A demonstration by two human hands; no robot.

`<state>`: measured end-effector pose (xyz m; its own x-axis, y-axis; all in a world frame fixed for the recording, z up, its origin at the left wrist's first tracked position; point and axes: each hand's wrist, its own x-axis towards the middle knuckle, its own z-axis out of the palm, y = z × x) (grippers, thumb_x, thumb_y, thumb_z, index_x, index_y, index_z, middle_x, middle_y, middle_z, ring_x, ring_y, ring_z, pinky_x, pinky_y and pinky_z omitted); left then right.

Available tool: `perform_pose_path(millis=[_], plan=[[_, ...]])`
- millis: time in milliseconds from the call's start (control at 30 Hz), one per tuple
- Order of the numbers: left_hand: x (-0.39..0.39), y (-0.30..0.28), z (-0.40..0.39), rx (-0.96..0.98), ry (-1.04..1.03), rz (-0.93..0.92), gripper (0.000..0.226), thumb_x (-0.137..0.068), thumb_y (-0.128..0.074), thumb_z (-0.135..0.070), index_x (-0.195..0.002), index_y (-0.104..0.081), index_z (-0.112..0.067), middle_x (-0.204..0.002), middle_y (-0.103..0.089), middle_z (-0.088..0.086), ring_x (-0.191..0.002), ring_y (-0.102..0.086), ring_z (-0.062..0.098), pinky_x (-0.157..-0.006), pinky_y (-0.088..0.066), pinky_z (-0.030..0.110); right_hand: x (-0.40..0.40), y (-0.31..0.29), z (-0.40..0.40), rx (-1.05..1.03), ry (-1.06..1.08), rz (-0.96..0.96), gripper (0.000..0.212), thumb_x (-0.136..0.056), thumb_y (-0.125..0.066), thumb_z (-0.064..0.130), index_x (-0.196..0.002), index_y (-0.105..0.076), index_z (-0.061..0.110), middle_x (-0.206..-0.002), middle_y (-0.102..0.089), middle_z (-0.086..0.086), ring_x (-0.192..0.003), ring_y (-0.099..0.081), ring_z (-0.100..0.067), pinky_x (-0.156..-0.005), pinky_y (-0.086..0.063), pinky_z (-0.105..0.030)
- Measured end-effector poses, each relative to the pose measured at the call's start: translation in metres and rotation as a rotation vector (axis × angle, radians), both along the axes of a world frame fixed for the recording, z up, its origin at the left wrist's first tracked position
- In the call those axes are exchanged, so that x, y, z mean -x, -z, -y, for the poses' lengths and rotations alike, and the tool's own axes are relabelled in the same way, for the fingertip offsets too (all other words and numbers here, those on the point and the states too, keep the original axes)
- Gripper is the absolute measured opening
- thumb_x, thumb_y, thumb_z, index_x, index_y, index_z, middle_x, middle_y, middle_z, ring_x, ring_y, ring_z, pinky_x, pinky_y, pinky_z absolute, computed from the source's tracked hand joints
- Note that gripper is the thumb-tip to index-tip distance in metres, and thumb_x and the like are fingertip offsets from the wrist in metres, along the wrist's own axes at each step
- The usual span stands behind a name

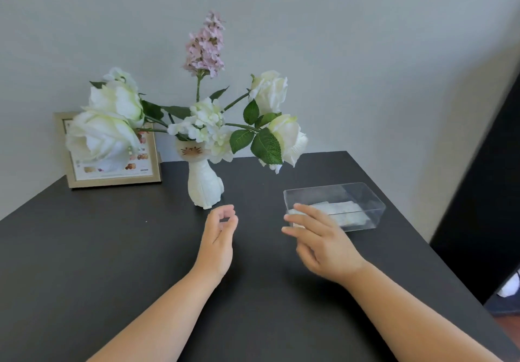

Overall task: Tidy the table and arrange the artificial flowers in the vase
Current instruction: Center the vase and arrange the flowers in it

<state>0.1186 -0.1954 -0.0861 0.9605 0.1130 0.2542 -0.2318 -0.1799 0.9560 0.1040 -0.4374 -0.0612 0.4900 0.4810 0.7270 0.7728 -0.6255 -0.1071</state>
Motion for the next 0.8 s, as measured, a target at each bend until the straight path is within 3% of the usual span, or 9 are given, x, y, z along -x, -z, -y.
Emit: perform_pose_path(millis=[133, 333, 433, 500, 633, 800], plan=[[-0.008, -0.004, -0.045, 0.143, -0.161, -0.07, 0.015, -0.09, -0.055, -0.037, -0.104, -0.058, -0.04, -0.108, -0.056, -0.009, -0.1, -0.056, 0.008, -0.083, -0.042, 0.024, -0.005, 0.008, -0.051, 0.042, -0.125, -0.12, 0.03, -0.073, -0.061, -0.006, -0.095, -0.076, 0.006, -0.1, -0.072, -0.008, -0.096, -0.066, -0.031, -0.087, -0.052, -0.035], [-0.039, -0.009, -0.107, 0.171, -0.23, -0.144, 0.019, -0.085, -0.057, -0.04, -0.104, -0.061, -0.039, -0.113, -0.061, -0.006, -0.105, -0.06, 0.012, -0.095, -0.047, 0.033, -0.052, 0.015, -0.113, -0.137, 0.073, -0.613, 0.036, -0.091, -0.05, 0.012, -0.123, -0.063, 0.023, -0.118, -0.059, 0.01, -0.101, -0.051, -0.007, -0.089, -0.042, -0.022], [-0.06, -0.013, -0.122, 0.103, -0.177, -0.161, 0.017, -0.088, -0.056, -0.043, -0.105, -0.06, -0.041, -0.115, -0.06, -0.009, -0.108, -0.059, 0.01, -0.089, -0.047, 0.028, -0.083, 0.01, -0.141, -0.315, 0.174, -0.784, 0.04, -0.092, -0.051, 0.019, -0.131, -0.055, 0.026, -0.121, -0.055, 0.01, -0.106, -0.054, -0.008, -0.087, -0.037, -0.018], [-0.075, -0.017, -0.129, 0.042, -0.121, -0.152, 0.017, -0.09, -0.055, -0.044, -0.107, -0.057, -0.045, -0.117, -0.058, -0.014, -0.109, -0.057, 0.003, -0.081, -0.044, 0.02, -0.102, 0.008, -0.158, -0.42, 0.217, -0.832, 0.042, -0.092, -0.054, 0.021, -0.134, -0.051, 0.026, -0.121, -0.054, 0.009, -0.109, -0.054, -0.01, -0.089, -0.039, -0.021], [-0.105, -0.02, -0.14, -0.027, 0.029, -0.107, 0.035, -0.09, -0.062, -0.04, -0.123, -0.05, -0.041, -0.123, -0.056, -0.018, -0.098, -0.058, -0.012, -0.078, -0.043, 0.011, -0.128, 0.008, -0.187, -0.551, 0.159, -0.862, 0.053, -0.088, -0.062, 0.035, -0.138, -0.044, 0.033, -0.124, -0.054, 0.011, -0.107, -0.057, -0.006, -0.091, -0.044, -0.026], [-0.133, -0.019, -0.155, -0.038, 0.155, -0.07, 0.04, -0.089, -0.067, -0.035, -0.122, -0.048, -0.049, -0.124, -0.057, -0.016, -0.104, -0.062, 0.001, -0.076, -0.047, 0.008, -0.15, 0.014, -0.208, -0.556, 0.114, -0.851, 0.068, -0.081, -0.063, 0.049, -0.142, -0.037, 0.036, -0.127, -0.057, 0.012, -0.107, -0.058, -0.002, -0.09, -0.049, -0.028]])
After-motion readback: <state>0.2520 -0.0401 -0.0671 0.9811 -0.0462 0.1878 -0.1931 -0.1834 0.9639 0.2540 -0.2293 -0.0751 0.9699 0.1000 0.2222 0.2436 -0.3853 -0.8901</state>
